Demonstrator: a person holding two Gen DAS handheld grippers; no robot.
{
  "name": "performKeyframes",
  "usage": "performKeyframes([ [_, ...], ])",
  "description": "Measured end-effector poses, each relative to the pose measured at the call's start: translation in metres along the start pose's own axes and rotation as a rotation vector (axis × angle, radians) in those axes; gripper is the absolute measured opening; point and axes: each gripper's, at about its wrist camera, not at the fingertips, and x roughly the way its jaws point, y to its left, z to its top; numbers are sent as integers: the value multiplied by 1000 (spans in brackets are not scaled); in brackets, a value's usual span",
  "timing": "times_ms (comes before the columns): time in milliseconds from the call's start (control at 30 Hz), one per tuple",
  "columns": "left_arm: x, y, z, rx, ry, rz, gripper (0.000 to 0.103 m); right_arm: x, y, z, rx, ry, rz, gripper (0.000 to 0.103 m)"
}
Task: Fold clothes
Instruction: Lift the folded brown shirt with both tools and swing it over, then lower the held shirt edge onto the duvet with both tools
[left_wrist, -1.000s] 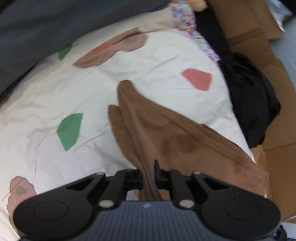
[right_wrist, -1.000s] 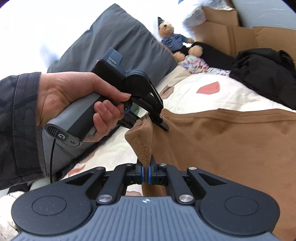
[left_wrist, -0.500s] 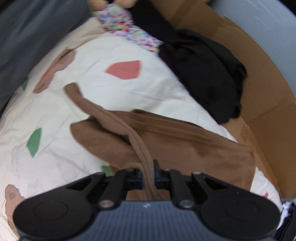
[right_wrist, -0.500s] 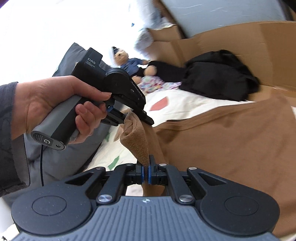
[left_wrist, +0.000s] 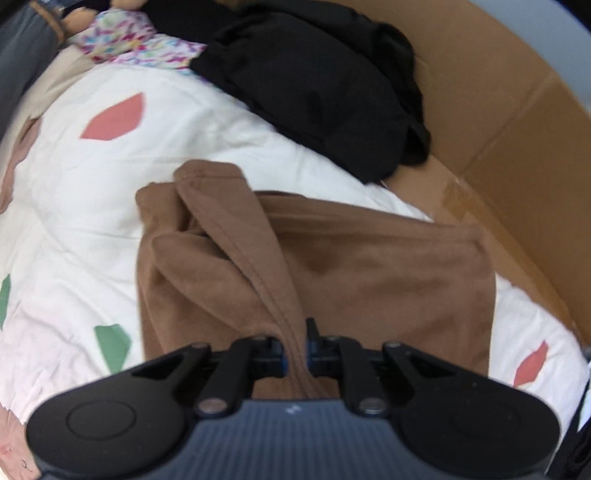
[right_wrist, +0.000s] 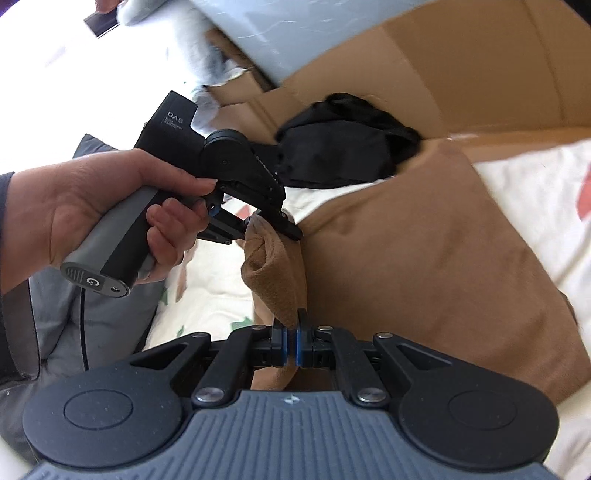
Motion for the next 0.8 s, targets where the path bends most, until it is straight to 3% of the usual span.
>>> performKeyframes([
  [367,30,-37,-13,71,14,51,9,-2,-40,-19,95,-25,-28,4],
  [633,30,-52,-22,75,7,44,9,-13,-53,-16,132,-46,-39,4],
  [800,25,-67,-27,110,-10,82,9,-17,-64,-18,164,-58,-50,4],
])
